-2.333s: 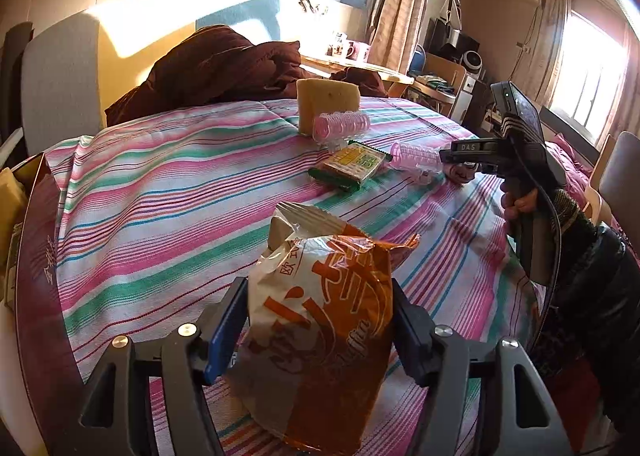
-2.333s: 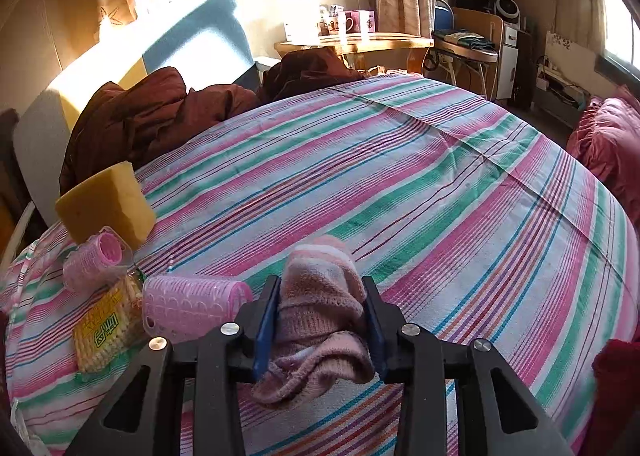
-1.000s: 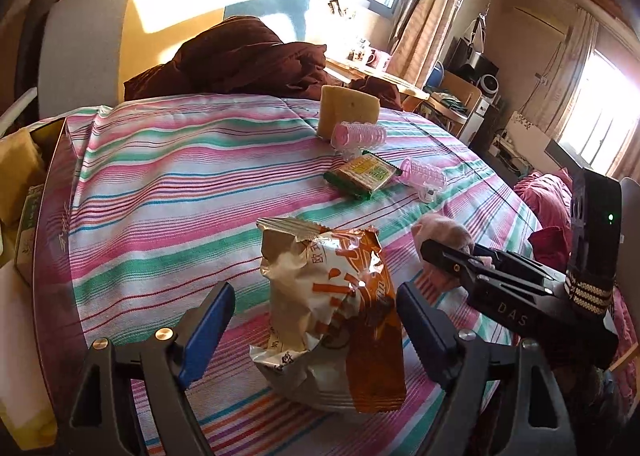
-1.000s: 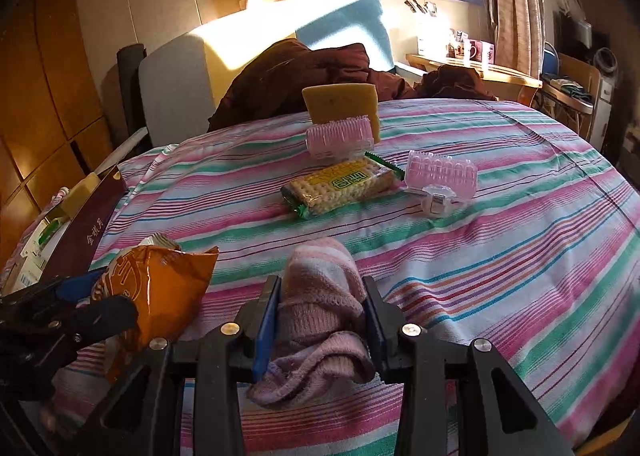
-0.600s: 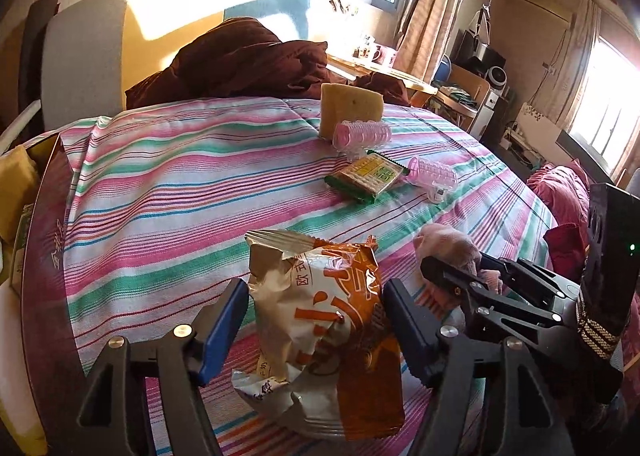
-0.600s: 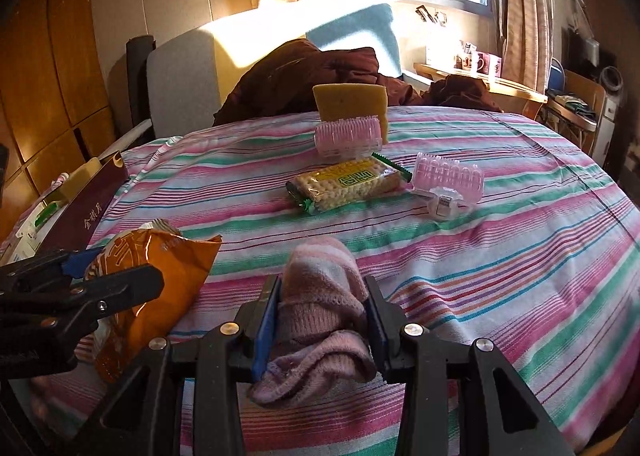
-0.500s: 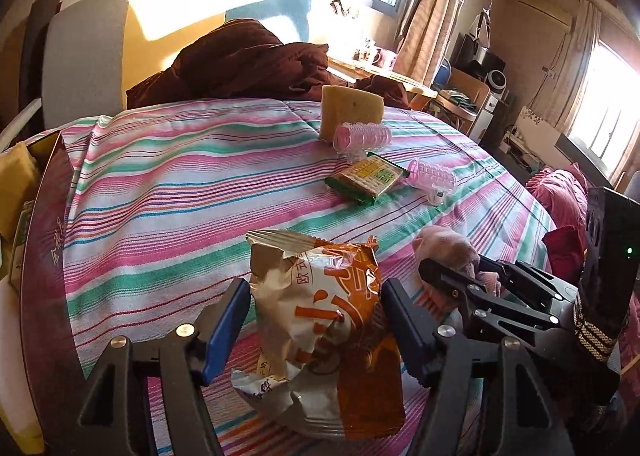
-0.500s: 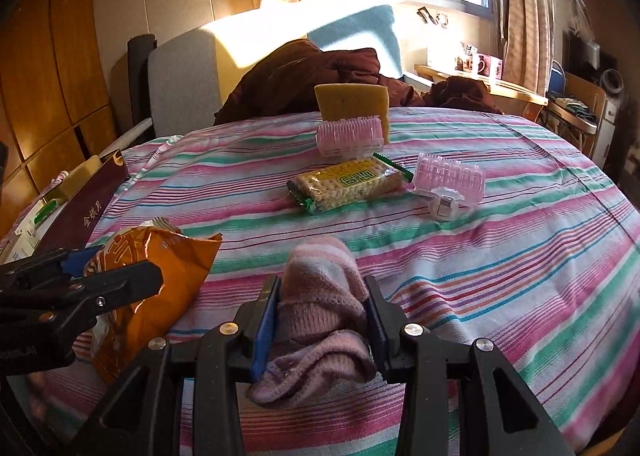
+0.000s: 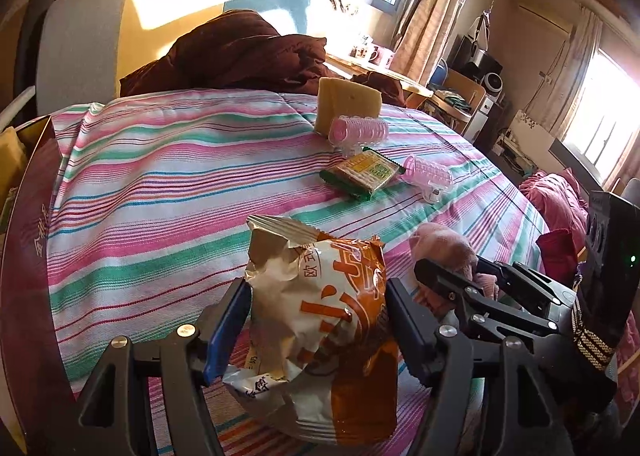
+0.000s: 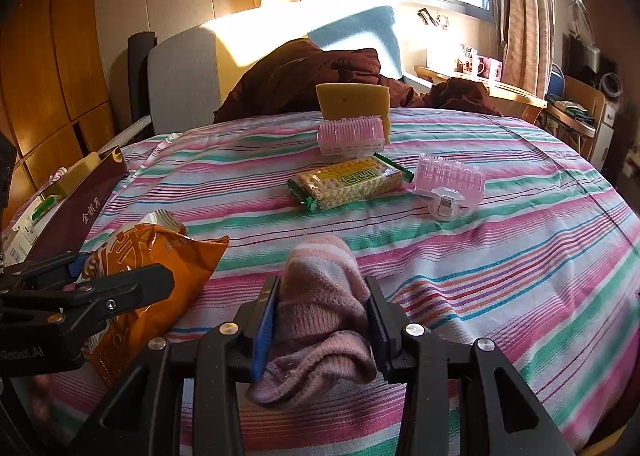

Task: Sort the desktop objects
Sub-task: 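Carry the chip bag and pink sock toward the gold tray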

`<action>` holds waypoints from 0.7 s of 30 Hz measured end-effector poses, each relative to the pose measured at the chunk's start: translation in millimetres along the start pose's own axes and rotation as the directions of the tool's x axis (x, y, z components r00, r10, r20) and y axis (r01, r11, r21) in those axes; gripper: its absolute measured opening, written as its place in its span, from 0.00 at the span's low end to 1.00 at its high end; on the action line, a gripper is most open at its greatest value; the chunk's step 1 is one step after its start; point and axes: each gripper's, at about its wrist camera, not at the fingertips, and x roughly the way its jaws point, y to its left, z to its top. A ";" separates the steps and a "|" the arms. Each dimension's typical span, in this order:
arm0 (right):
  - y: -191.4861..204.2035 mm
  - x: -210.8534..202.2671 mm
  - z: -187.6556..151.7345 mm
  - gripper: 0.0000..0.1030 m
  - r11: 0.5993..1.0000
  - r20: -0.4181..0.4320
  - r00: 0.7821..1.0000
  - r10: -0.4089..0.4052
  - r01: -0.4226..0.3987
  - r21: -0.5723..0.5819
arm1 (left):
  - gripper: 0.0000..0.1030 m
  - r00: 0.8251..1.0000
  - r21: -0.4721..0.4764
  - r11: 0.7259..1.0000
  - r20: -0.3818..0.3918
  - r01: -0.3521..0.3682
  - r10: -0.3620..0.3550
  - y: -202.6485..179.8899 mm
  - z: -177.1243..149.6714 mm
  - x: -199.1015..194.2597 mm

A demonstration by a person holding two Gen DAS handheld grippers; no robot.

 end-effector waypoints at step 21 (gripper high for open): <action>29.3 -4.0 -3.7 0.40 0.996 -0.011 1.000 0.018 -0.019 -0.082 | 0.60 0.998 0.040 0.998 0.047 -0.050 0.049 -1.2 -23.5 -34.1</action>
